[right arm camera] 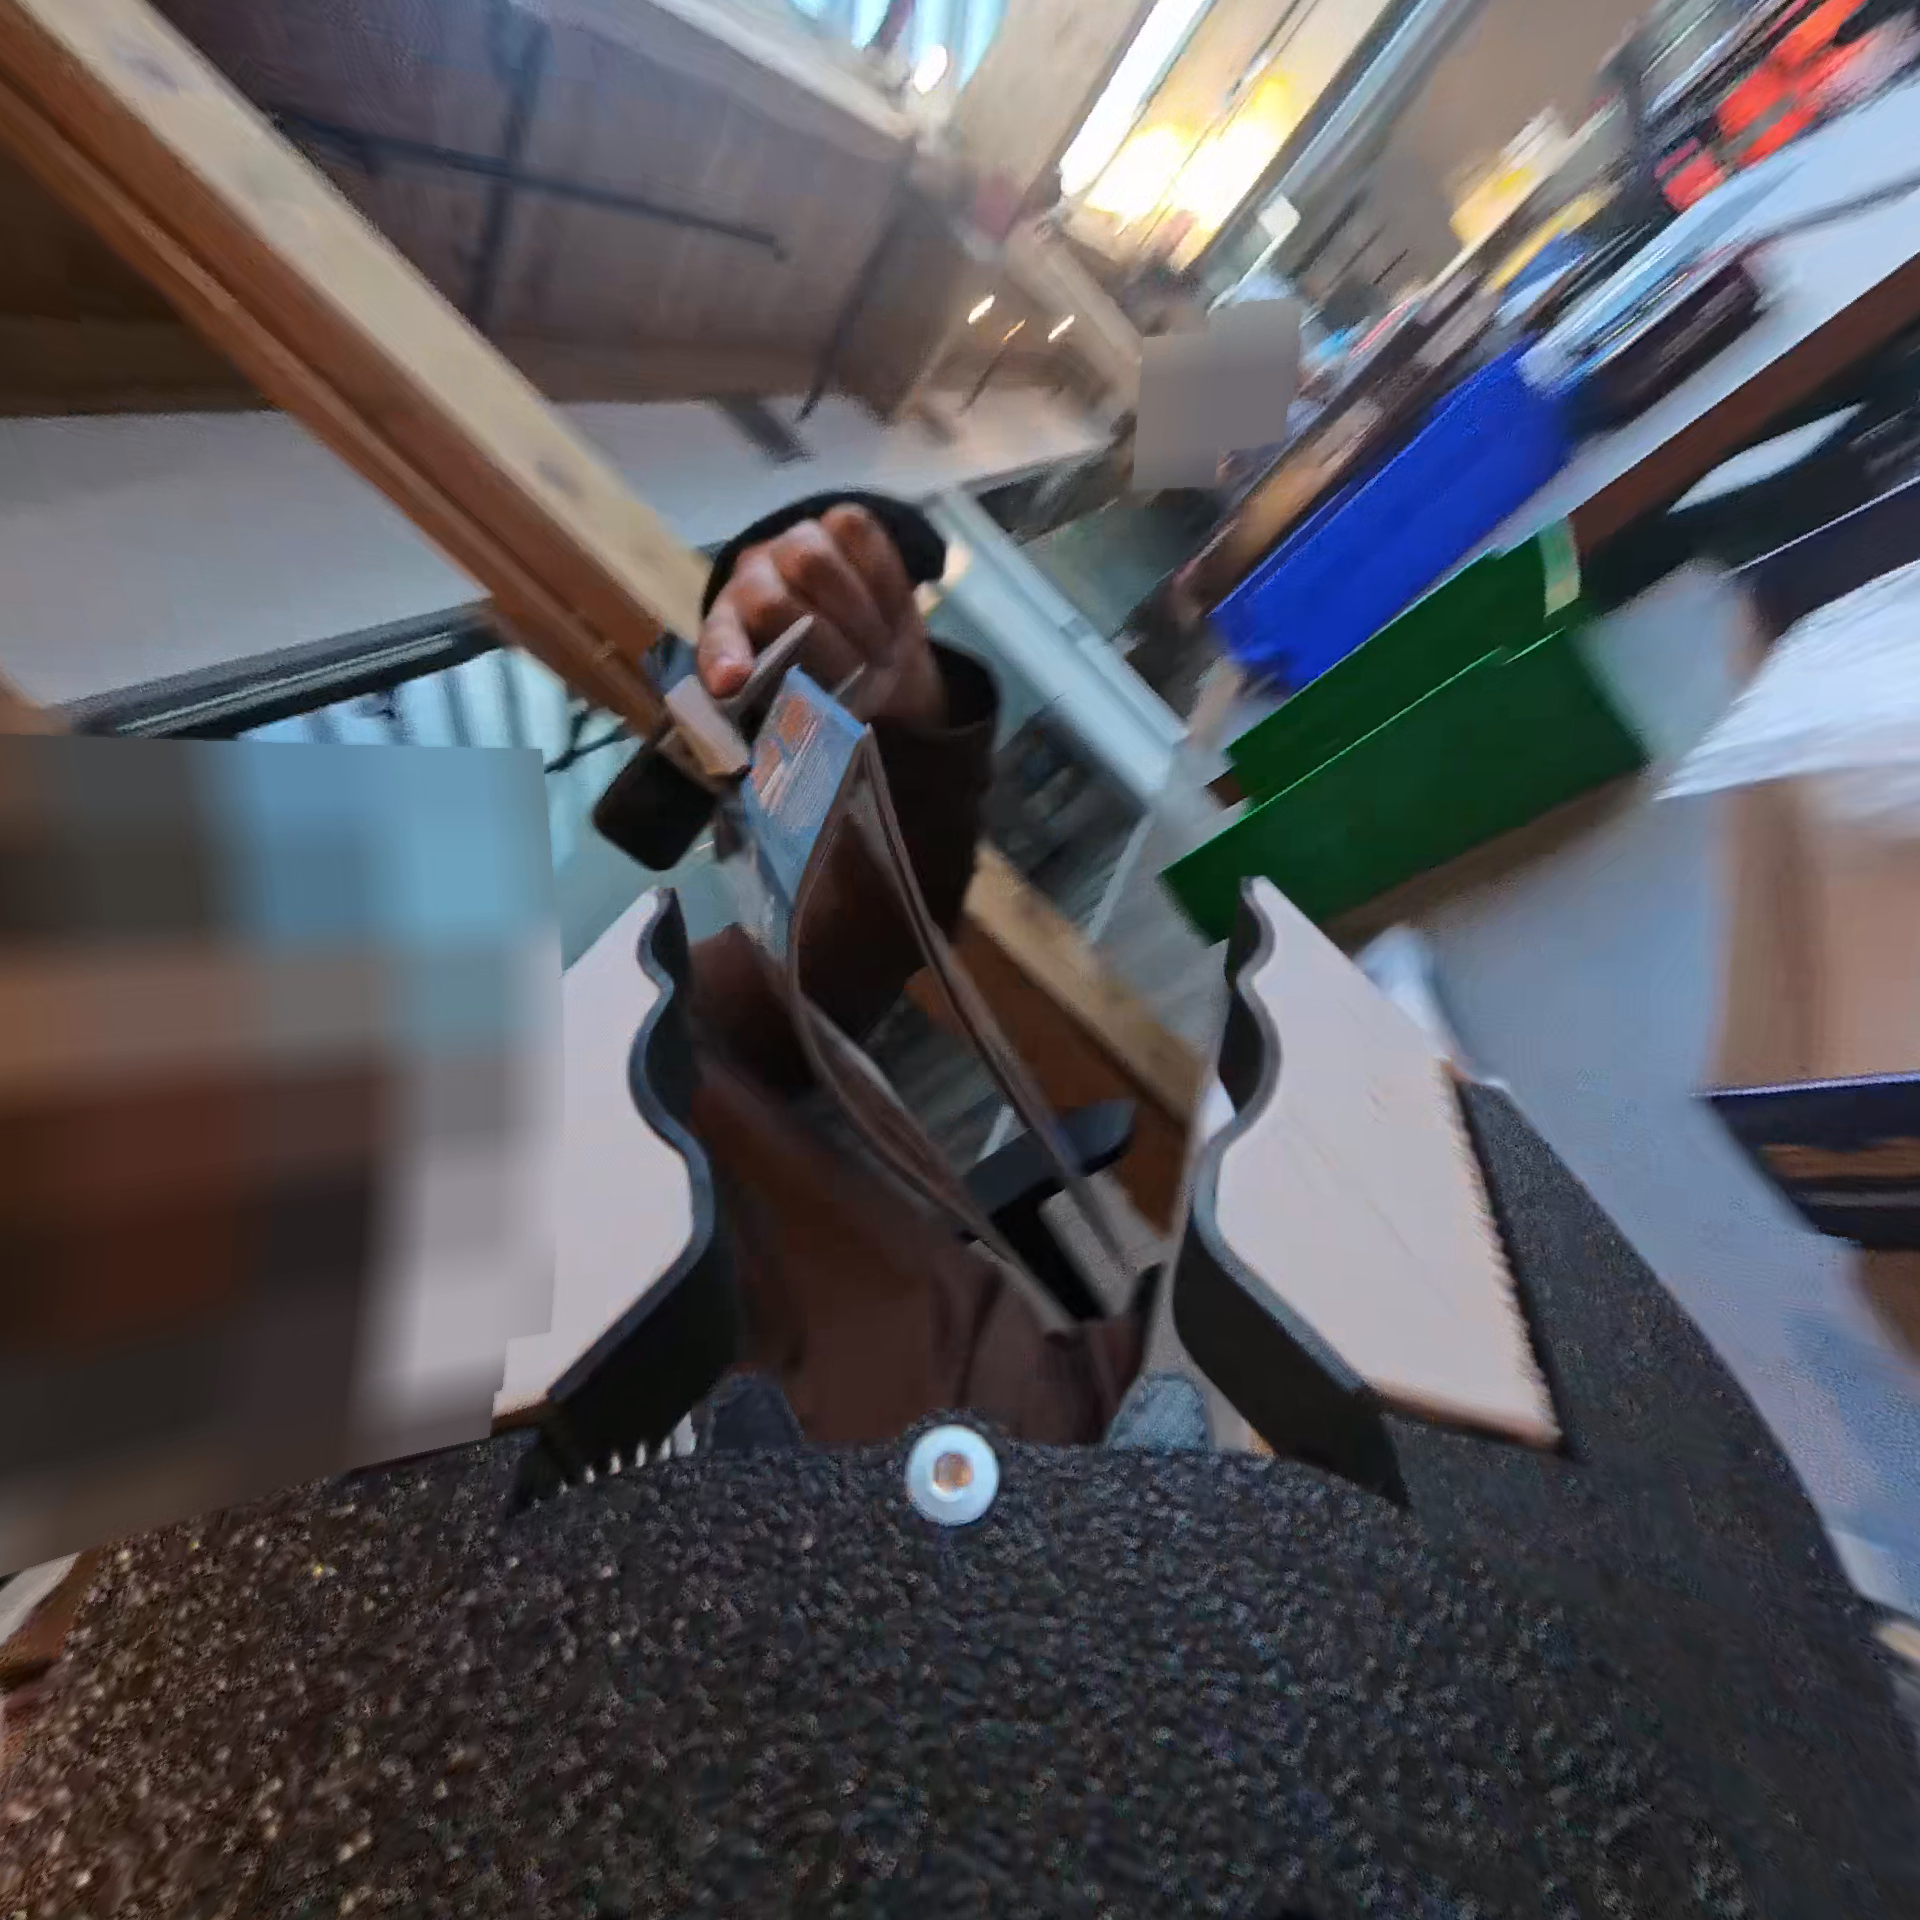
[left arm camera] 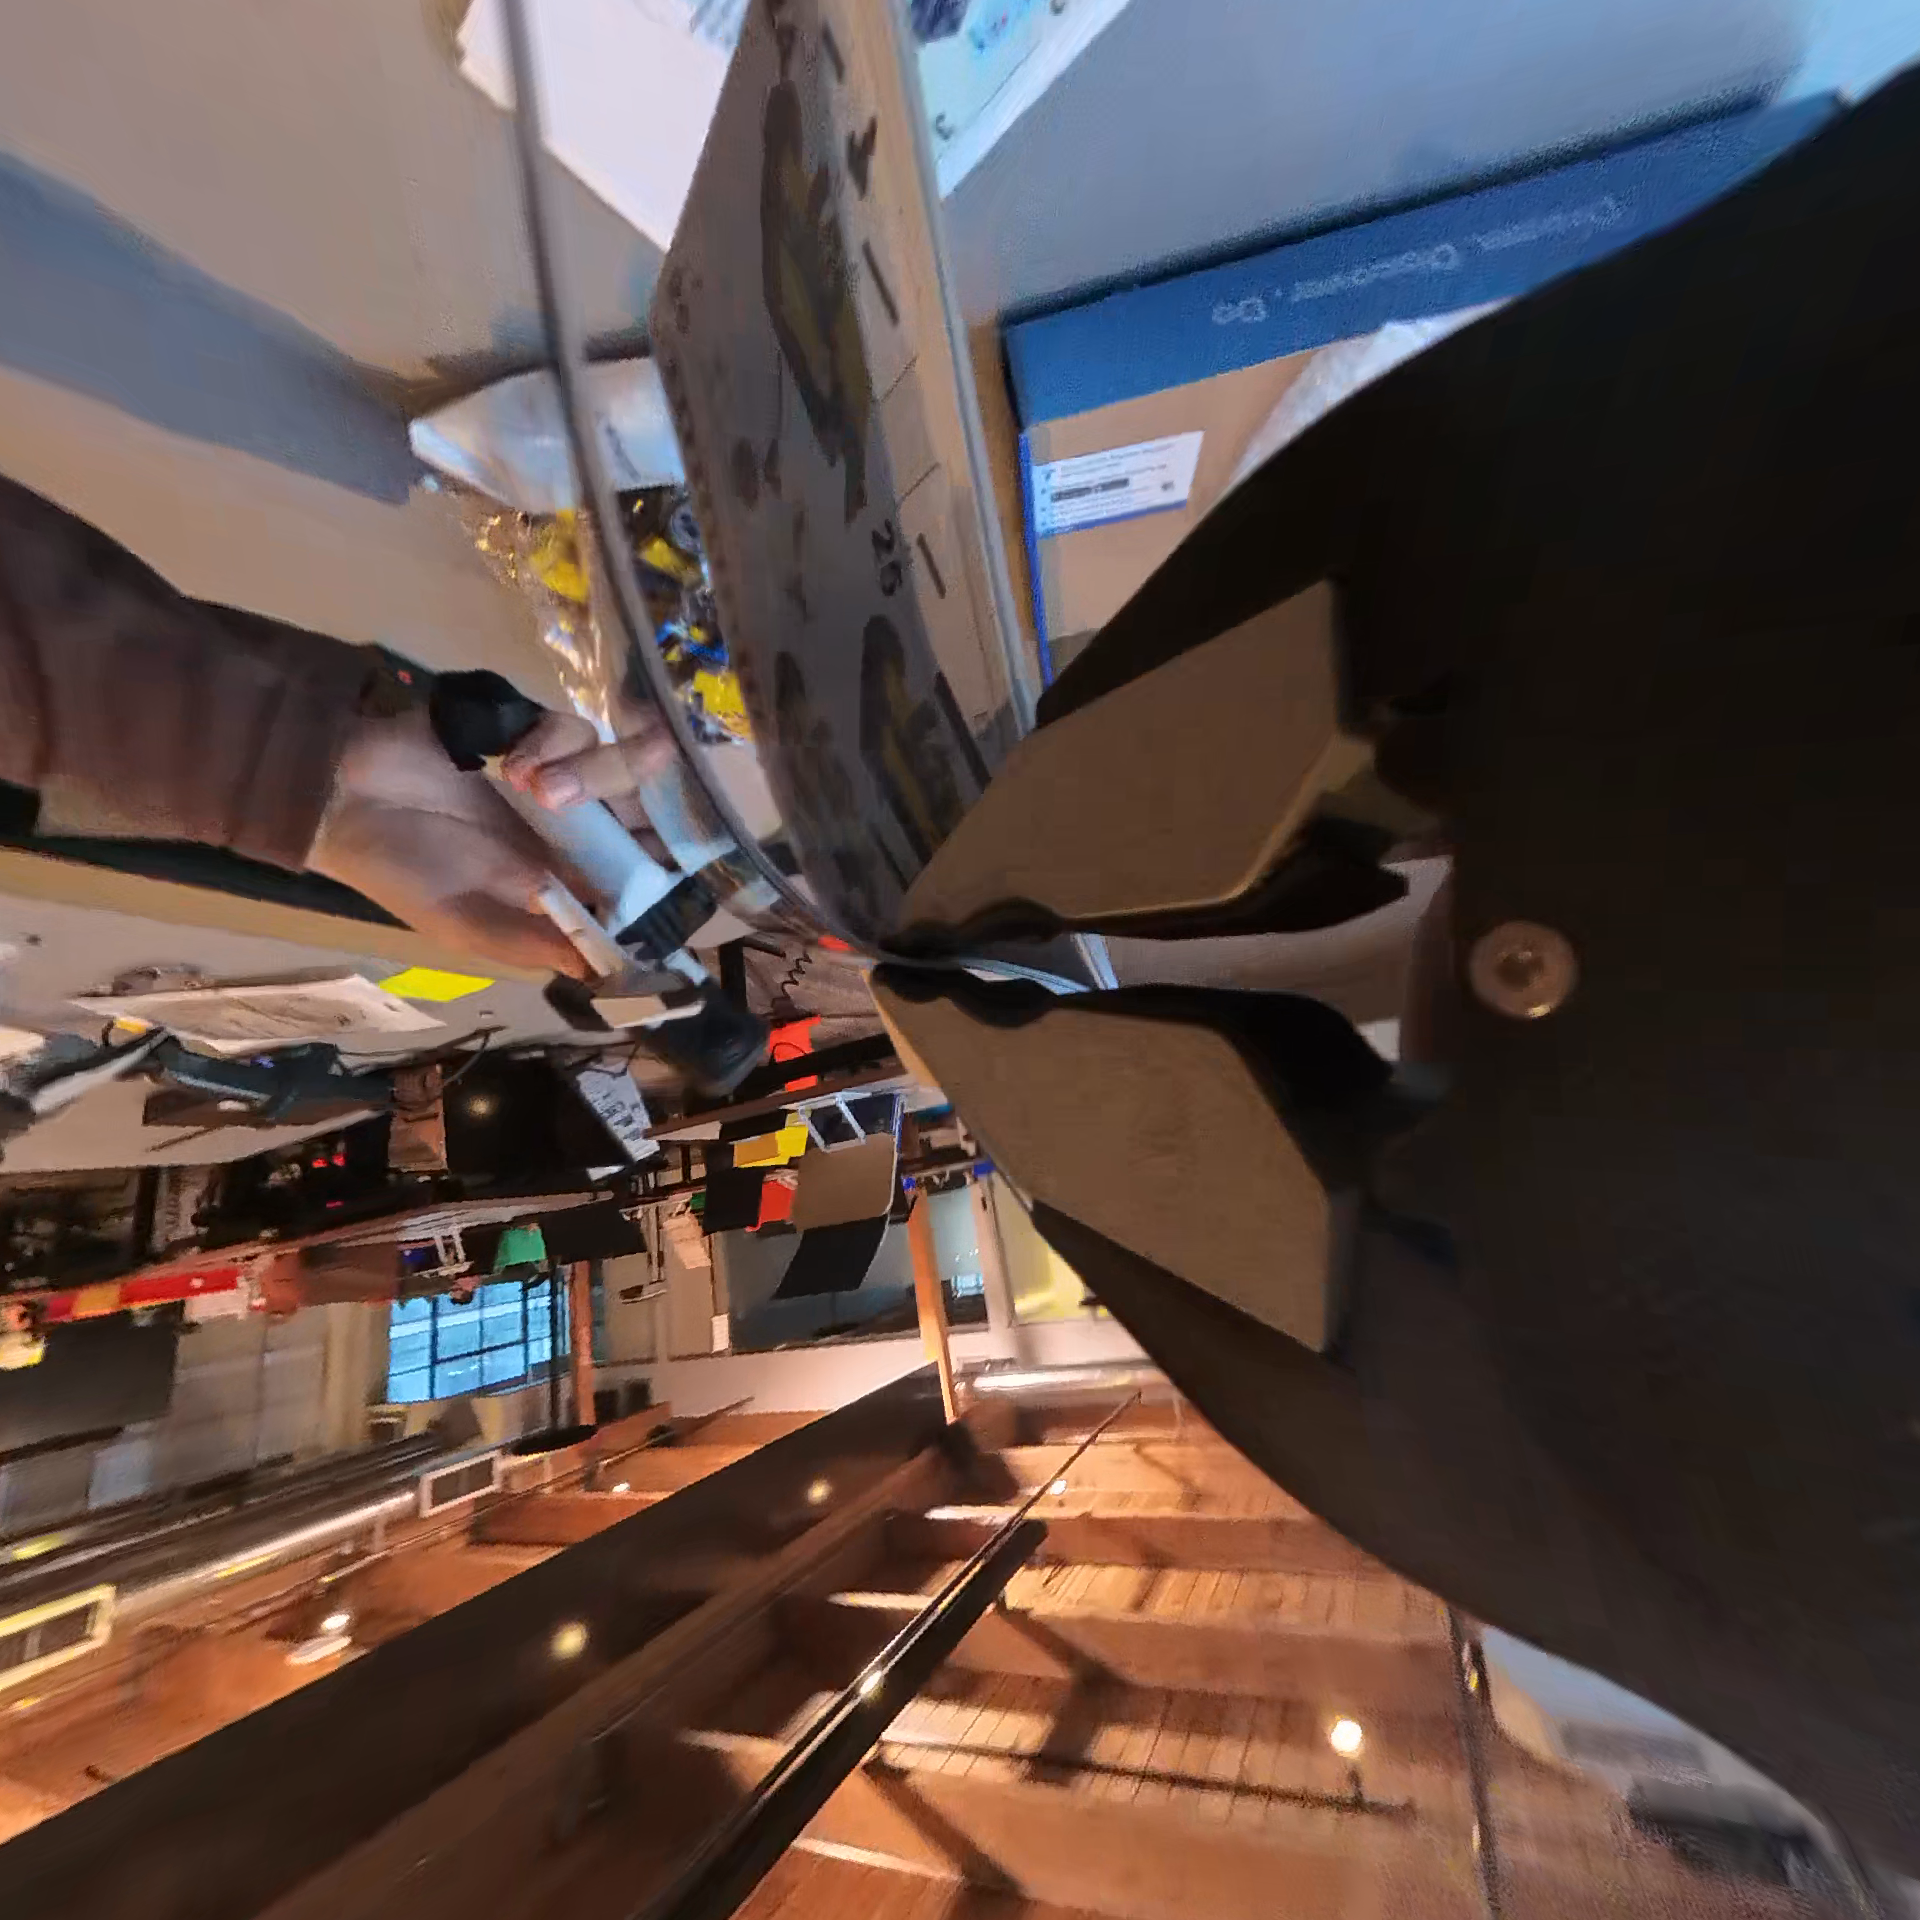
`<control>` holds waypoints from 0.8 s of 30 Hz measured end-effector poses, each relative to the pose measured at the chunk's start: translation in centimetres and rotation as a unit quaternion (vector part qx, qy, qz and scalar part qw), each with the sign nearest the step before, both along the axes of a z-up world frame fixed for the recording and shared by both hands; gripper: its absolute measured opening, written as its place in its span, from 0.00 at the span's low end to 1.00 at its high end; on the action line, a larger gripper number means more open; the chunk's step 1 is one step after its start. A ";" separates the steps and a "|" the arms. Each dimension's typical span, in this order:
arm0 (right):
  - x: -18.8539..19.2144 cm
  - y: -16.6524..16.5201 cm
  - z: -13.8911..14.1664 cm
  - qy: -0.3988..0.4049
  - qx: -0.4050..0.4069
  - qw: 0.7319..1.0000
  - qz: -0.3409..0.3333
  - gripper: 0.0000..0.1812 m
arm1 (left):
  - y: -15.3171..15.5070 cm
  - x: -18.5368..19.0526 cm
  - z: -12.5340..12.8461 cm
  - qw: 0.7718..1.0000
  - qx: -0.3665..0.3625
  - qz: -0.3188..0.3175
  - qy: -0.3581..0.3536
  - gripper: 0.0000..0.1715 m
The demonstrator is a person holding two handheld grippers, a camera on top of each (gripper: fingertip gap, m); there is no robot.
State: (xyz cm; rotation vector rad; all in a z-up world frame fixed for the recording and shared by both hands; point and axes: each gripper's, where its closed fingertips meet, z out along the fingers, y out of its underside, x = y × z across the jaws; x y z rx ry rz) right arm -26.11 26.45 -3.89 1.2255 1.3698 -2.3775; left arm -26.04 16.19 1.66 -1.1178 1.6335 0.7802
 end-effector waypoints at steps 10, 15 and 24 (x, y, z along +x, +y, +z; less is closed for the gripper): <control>1.8 -9.3 0.0 0.080 0.061 0.989 0.108 0.04 | -3.4 0.0 -1.8 0.997 0.011 0.030 0.072 0.00; -0.2 -8.3 2.1 0.136 0.240 0.958 -0.079 0.01 | -2.6 -6.9 -1.3 0.981 0.028 0.188 -0.029 0.10; -3.1 -2.7 3.6 0.187 0.717 0.516 -0.430 0.01 | -3.4 -9.5 -6.3 0.700 -0.195 0.250 -0.639 0.36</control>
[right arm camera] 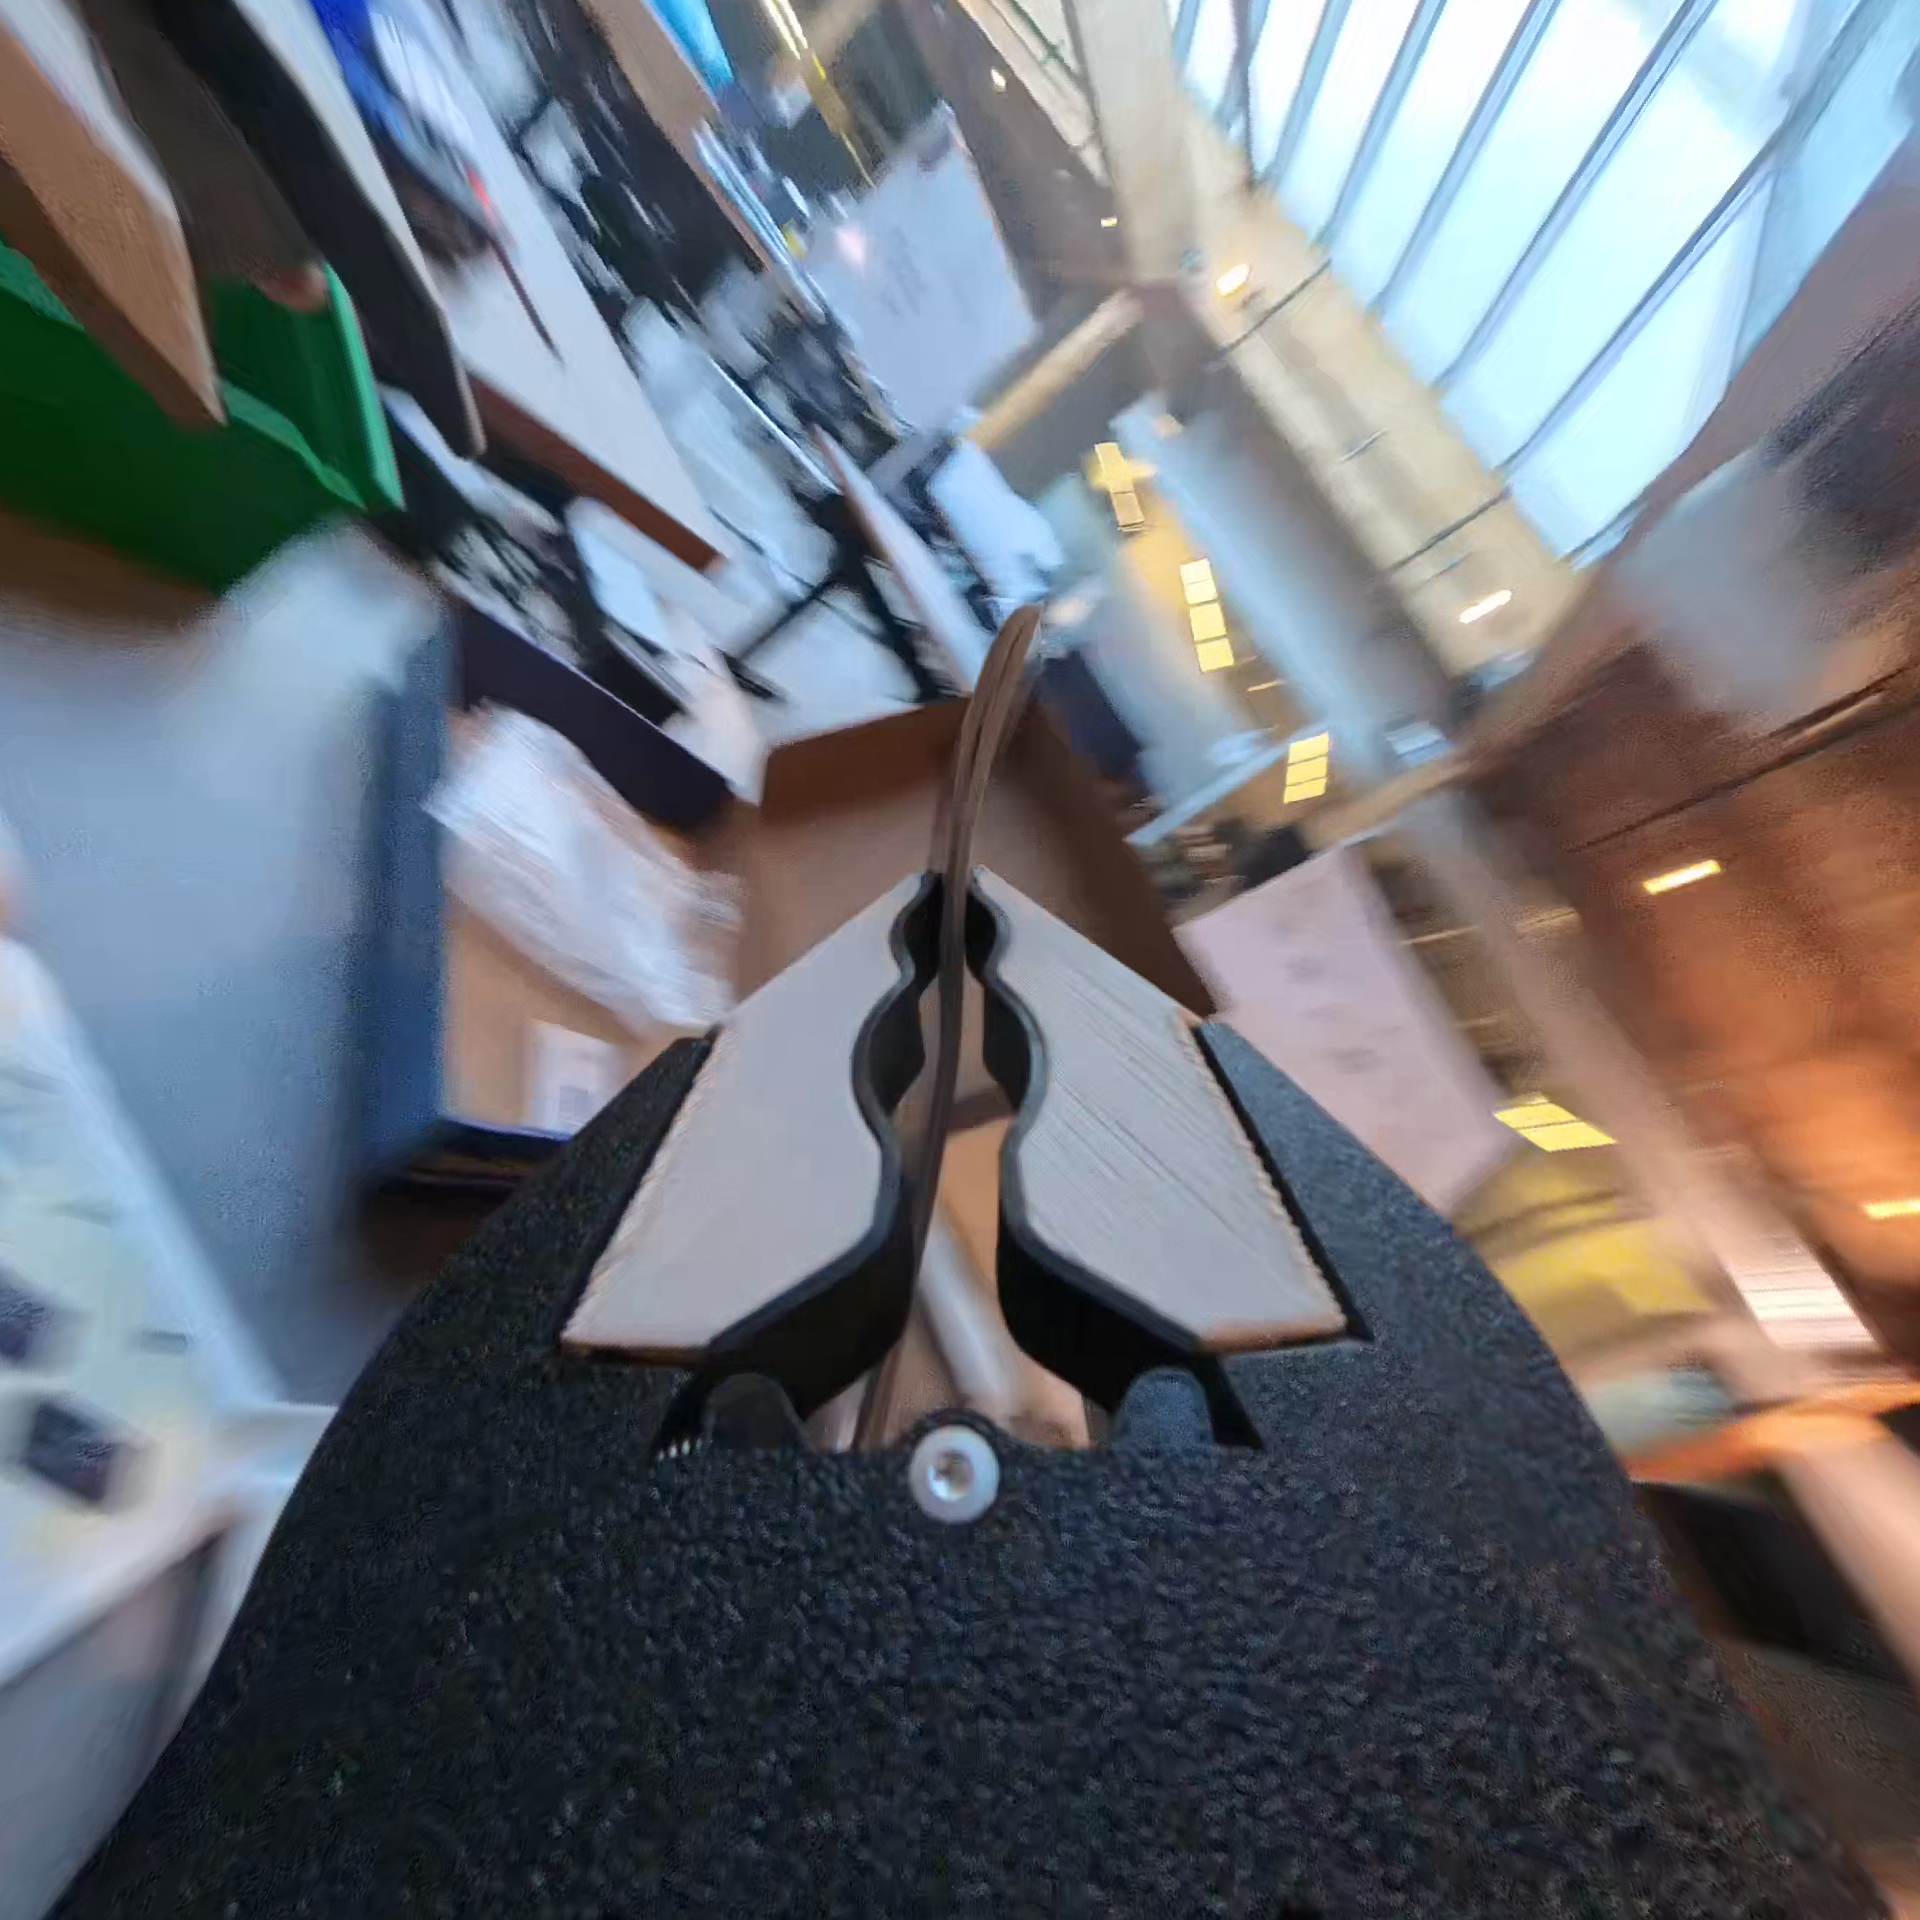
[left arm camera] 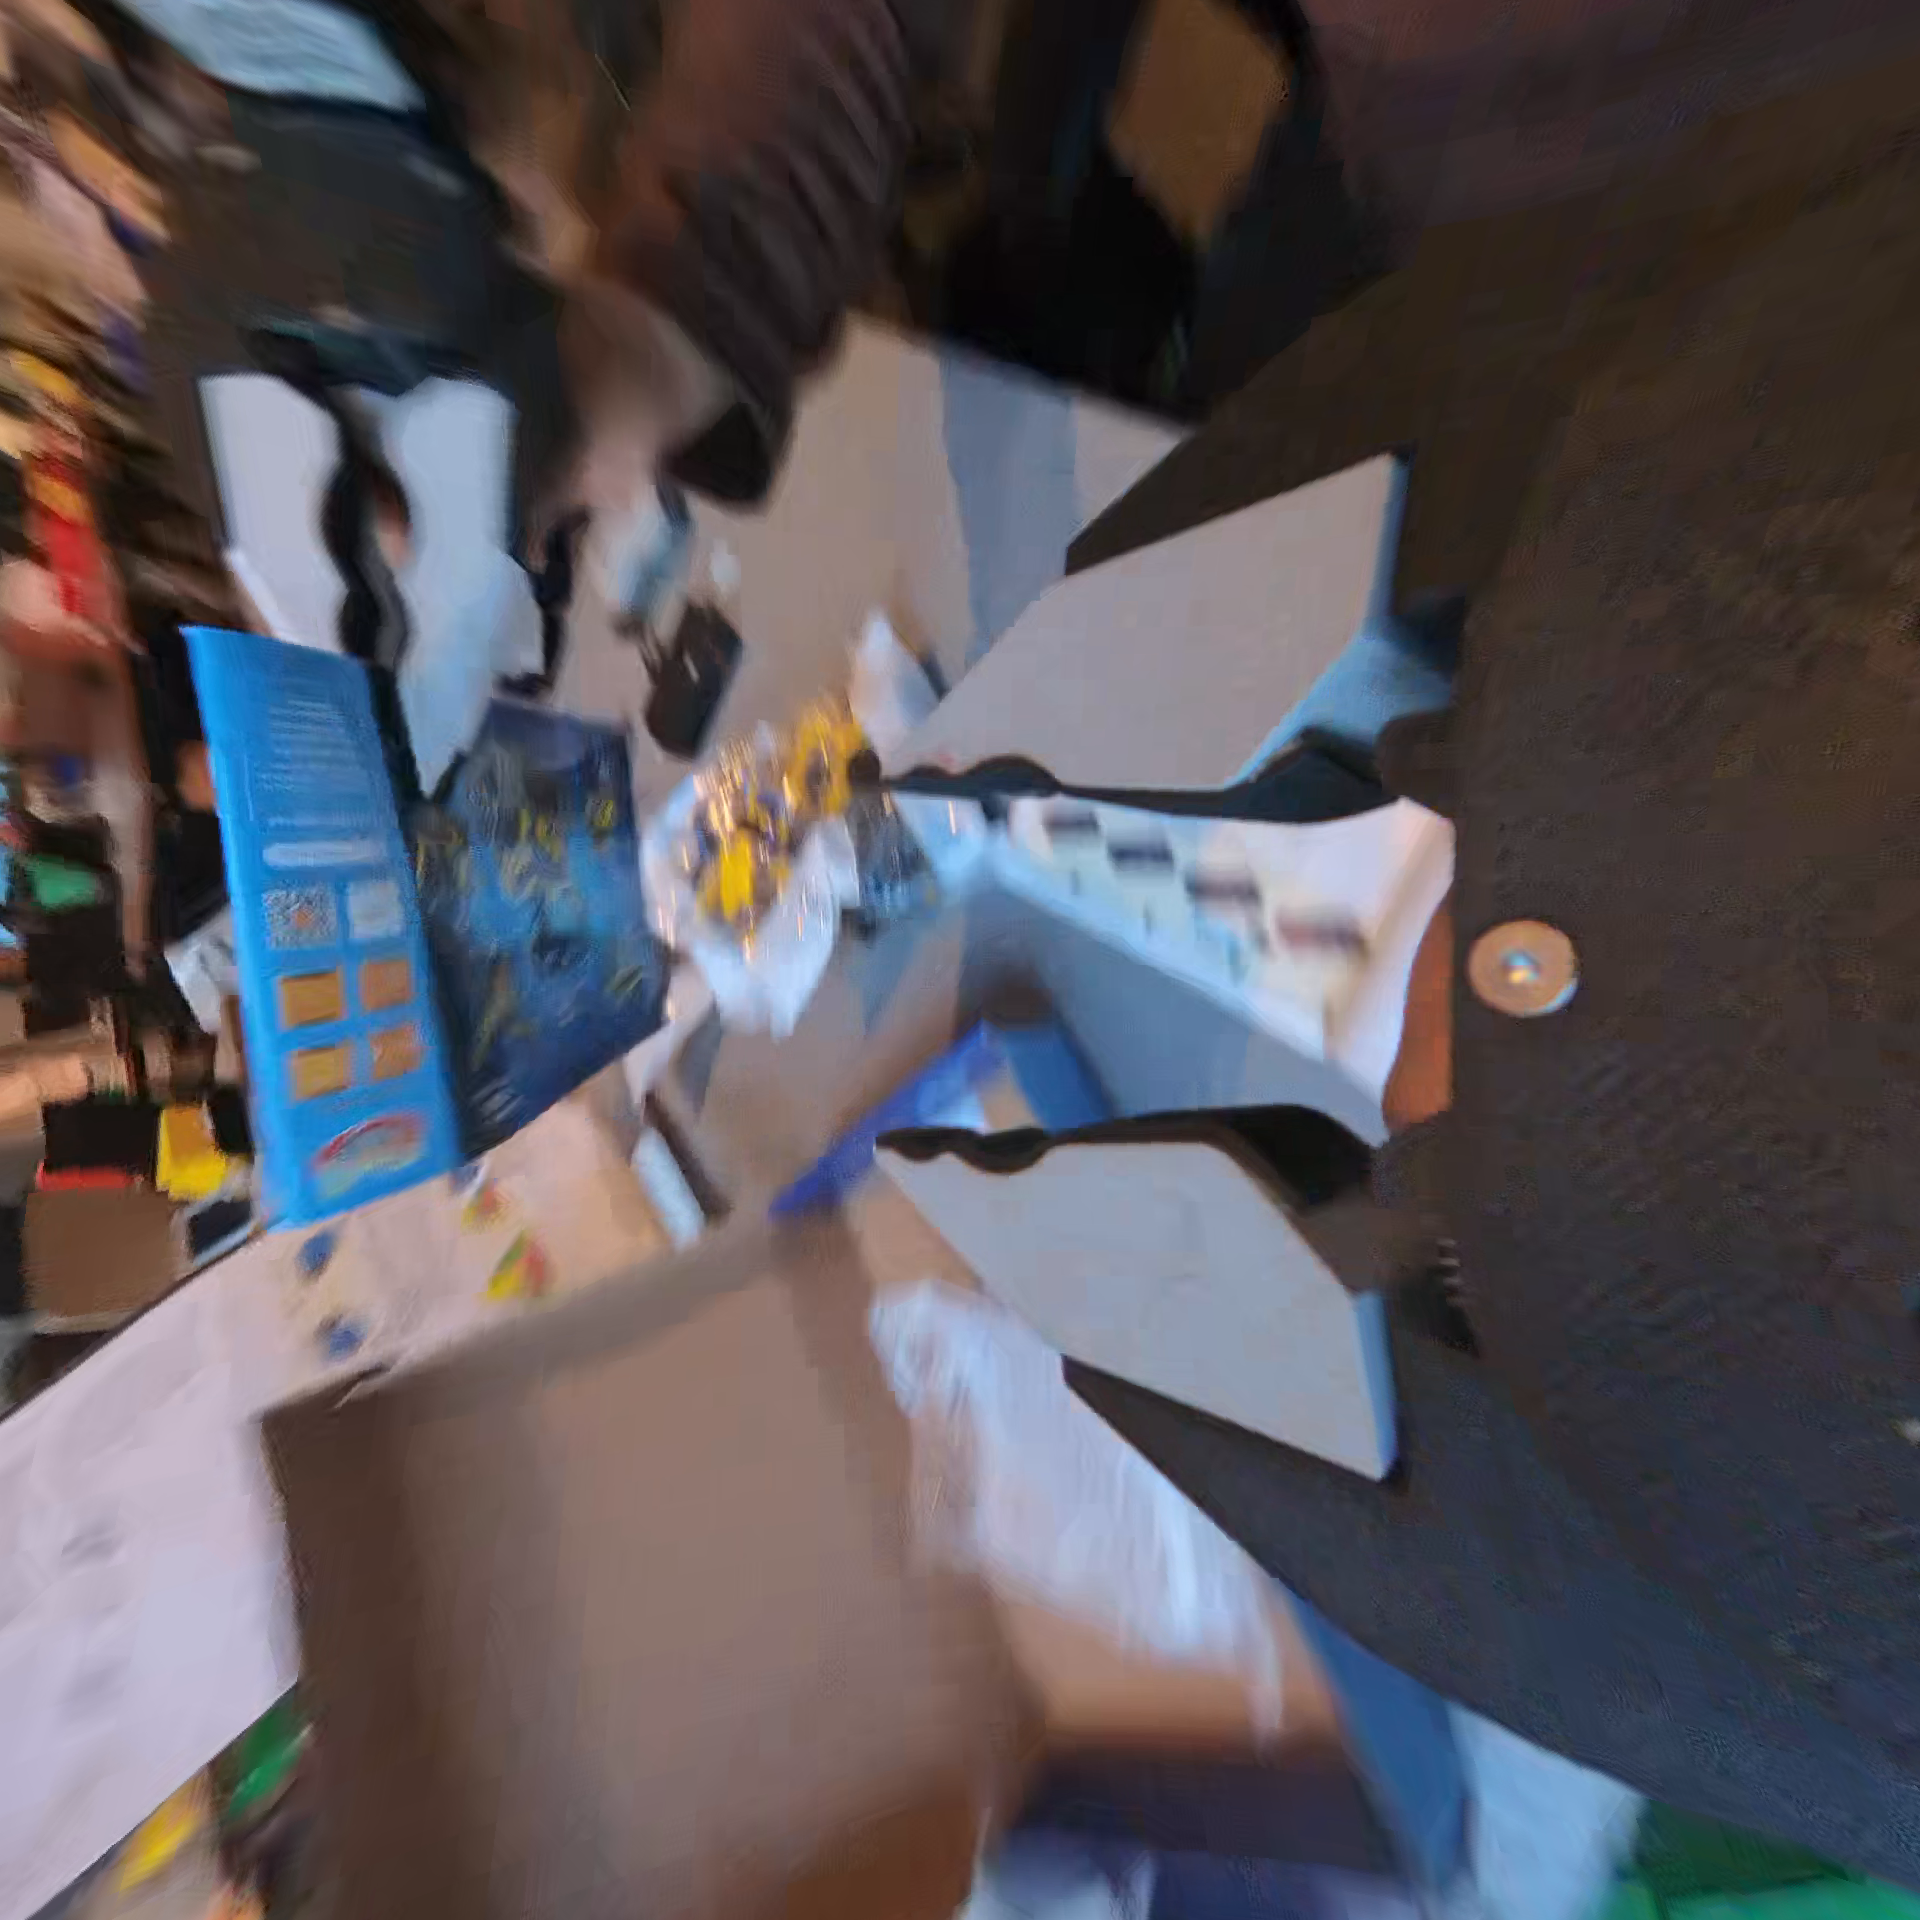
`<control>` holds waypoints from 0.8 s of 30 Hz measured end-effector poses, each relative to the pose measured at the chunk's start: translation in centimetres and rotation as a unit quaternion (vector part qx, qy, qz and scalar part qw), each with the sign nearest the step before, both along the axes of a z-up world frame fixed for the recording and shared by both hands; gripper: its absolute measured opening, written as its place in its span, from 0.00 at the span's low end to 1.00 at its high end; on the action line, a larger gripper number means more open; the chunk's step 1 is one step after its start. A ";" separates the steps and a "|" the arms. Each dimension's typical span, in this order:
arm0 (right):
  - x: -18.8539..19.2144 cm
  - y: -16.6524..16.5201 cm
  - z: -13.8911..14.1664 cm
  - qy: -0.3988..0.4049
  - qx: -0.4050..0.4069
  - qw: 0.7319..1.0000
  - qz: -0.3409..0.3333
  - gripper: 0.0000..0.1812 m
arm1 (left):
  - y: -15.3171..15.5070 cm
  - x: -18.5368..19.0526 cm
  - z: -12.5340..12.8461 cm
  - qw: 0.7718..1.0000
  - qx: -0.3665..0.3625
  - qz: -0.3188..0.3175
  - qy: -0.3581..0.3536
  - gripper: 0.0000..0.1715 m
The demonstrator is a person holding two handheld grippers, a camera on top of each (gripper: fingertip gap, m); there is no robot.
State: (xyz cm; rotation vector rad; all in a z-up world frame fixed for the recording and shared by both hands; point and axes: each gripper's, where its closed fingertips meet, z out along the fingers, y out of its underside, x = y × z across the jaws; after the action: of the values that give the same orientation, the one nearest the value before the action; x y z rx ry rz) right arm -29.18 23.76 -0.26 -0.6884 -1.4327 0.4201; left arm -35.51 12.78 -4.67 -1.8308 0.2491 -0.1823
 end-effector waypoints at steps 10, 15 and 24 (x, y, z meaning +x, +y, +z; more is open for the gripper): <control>-0.6 -6.6 -7.6 -0.036 0.477 0.877 -0.044 0.02 | 3.1 3.6 -3.6 0.905 -0.006 -0.096 -0.414 0.30; -0.3 -7.5 -10.1 -0.055 0.387 0.920 -0.004 0.10 | 3.8 3.9 -3.5 0.941 -0.007 -0.092 -0.325 0.05; 4.3 -5.1 -9.2 -0.057 -0.260 0.949 0.168 0.12 | -1.4 5.4 4.9 0.973 0.063 -0.180 -0.127 0.00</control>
State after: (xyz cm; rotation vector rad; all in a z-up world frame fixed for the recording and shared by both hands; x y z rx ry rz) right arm -24.85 18.71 -9.44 -0.8991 -1.5667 1.0673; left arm -30.11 11.40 0.23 -1.6036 0.4022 -0.6359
